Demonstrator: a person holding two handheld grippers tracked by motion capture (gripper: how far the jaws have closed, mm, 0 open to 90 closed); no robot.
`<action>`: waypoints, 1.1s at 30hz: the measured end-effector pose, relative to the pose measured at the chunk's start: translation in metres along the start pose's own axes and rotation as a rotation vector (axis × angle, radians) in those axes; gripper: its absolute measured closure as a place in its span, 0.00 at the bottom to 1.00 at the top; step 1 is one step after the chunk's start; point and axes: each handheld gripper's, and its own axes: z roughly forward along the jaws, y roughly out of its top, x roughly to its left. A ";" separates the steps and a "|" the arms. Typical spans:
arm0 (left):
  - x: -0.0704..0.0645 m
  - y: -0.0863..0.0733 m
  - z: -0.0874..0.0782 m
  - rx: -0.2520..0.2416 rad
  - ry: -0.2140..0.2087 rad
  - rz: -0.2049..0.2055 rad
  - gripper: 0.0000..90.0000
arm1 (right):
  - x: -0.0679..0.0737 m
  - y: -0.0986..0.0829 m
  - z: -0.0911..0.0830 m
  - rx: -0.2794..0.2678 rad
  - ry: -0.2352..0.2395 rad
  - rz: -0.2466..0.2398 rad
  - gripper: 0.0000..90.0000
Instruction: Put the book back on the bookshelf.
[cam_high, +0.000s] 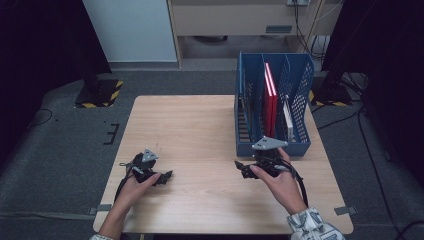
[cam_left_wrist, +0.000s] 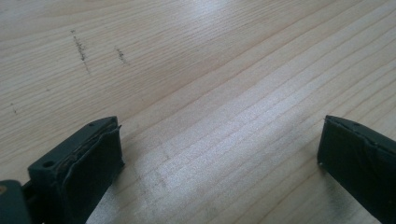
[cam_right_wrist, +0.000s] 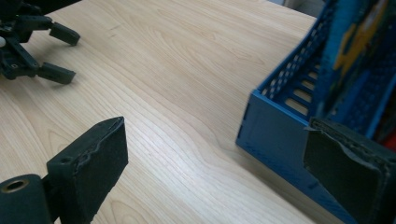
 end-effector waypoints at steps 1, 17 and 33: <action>0.000 0.000 0.000 -0.001 -0.001 0.000 0.00 | 0.001 0.000 0.002 -0.001 0.006 0.004 0.08; 0.000 0.000 0.000 0.001 -0.001 0.001 0.00 | 0.018 0.006 0.017 -0.027 0.041 -0.005 0.08; 0.000 0.000 0.000 0.001 -0.003 0.003 0.00 | 0.033 0.018 0.037 -0.042 0.078 -0.020 0.07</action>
